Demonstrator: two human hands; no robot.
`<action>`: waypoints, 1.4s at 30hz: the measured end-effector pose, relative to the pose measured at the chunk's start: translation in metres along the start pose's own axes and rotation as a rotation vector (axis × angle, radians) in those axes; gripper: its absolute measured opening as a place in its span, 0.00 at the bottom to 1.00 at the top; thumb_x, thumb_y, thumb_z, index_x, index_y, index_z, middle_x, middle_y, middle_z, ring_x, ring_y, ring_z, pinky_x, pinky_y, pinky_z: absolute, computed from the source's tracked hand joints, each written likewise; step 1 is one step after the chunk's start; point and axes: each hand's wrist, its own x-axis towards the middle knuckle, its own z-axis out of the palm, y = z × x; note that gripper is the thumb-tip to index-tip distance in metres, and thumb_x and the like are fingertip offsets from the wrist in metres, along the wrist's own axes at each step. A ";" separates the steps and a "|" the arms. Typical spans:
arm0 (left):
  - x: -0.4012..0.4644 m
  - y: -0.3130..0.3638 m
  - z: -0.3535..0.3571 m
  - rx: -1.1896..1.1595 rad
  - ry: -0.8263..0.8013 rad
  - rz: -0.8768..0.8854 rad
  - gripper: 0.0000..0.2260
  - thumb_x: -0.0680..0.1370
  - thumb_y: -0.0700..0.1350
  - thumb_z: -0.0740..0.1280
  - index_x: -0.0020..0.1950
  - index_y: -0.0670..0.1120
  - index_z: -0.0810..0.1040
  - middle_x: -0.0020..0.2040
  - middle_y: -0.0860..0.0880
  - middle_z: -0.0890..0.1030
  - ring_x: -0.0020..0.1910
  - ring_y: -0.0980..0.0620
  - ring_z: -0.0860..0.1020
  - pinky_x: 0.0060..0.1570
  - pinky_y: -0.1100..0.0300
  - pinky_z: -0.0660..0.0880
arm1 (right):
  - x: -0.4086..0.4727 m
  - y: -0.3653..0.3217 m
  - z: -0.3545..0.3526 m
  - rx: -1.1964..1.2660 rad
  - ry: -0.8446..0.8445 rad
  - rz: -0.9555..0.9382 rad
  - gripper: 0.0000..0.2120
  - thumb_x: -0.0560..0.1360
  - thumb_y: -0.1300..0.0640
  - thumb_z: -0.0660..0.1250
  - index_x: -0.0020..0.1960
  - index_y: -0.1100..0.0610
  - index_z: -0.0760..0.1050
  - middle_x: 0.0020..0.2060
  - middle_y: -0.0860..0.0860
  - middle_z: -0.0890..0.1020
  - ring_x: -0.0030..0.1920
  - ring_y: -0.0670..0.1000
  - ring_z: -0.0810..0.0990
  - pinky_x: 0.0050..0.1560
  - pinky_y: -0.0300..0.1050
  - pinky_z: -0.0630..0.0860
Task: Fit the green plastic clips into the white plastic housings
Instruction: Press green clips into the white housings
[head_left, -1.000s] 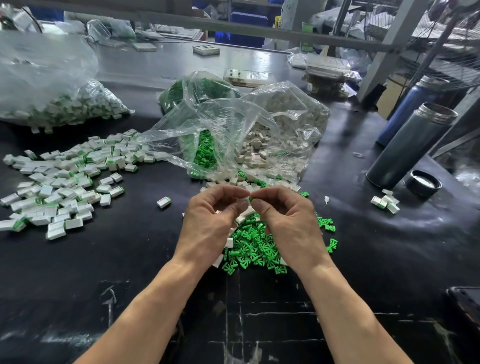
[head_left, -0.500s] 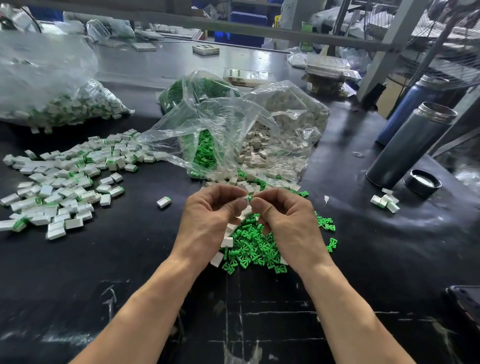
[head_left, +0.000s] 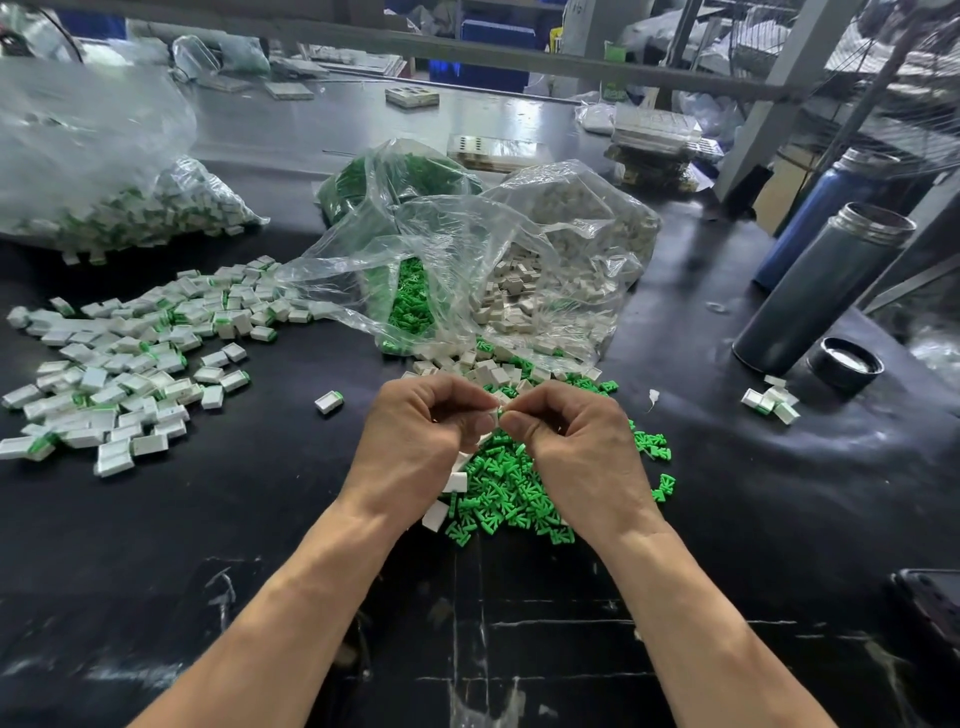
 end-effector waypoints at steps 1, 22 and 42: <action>0.000 0.000 0.000 0.008 -0.007 0.007 0.13 0.74 0.30 0.73 0.42 0.48 0.87 0.37 0.47 0.86 0.34 0.52 0.81 0.38 0.61 0.81 | 0.000 0.000 0.000 -0.009 -0.001 0.001 0.06 0.76 0.60 0.76 0.42 0.51 0.84 0.33 0.42 0.82 0.32 0.40 0.76 0.35 0.32 0.71; 0.001 0.003 -0.001 0.058 -0.016 0.042 0.10 0.72 0.31 0.75 0.42 0.46 0.88 0.35 0.46 0.84 0.31 0.54 0.78 0.35 0.58 0.78 | -0.003 -0.004 -0.001 0.035 -0.028 0.072 0.06 0.75 0.59 0.77 0.42 0.50 0.86 0.34 0.46 0.85 0.32 0.42 0.78 0.36 0.39 0.76; 0.001 -0.004 0.004 -0.075 0.010 -0.022 0.13 0.75 0.30 0.73 0.41 0.48 0.88 0.36 0.47 0.86 0.32 0.53 0.82 0.34 0.62 0.79 | -0.004 -0.004 0.003 0.288 -0.011 0.191 0.06 0.76 0.63 0.76 0.41 0.56 0.86 0.33 0.61 0.83 0.29 0.47 0.75 0.30 0.42 0.75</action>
